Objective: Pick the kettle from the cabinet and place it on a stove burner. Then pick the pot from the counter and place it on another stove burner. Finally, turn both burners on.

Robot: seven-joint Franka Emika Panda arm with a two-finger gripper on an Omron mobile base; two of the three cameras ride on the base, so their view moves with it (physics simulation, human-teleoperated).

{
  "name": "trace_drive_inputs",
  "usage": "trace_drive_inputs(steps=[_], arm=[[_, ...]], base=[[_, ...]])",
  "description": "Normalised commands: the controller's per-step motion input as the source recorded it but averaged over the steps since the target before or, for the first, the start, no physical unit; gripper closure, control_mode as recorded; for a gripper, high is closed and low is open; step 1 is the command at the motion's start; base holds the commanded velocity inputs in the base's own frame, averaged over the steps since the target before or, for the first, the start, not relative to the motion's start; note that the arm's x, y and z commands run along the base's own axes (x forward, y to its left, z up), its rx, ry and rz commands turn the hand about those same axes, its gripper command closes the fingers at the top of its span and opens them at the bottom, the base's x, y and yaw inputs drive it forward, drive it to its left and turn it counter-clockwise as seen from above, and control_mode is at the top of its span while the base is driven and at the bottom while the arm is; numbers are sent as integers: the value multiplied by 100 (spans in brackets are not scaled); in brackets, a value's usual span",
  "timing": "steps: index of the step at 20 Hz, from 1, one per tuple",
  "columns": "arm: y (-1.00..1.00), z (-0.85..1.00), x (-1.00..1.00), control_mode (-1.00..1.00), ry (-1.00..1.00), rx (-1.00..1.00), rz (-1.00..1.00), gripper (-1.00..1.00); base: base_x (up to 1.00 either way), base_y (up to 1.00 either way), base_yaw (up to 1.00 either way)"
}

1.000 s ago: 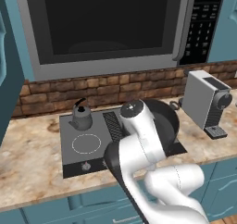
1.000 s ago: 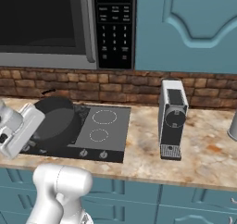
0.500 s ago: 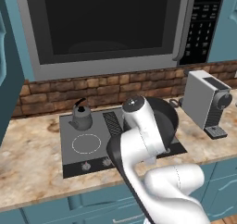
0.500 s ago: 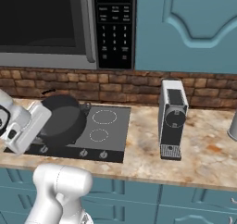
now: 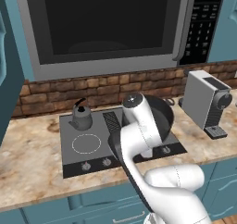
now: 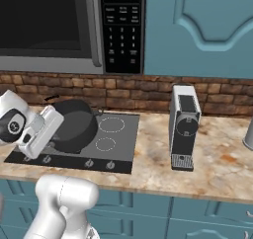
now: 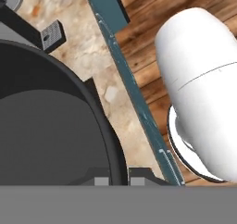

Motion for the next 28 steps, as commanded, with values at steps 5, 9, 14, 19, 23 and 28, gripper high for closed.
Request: trace_drive_inputs(steps=[5,9,14,19,23,28], arm=[[0,-18,36,-100,0,3,0,100],[0,-21,38,-100,0,4,0,100],[0,-24,38,-100,0,5,0,100],[-2,-24,32,-100,0,2,0,100],[-4,-14,21,-100,5,0,0,100],[-2,-7,30,-100,10,0,0,100]], base=[[0,0,0],[0,0,0],[0,0,0],[0,0,0],[0,0,0],[0,0,0]])
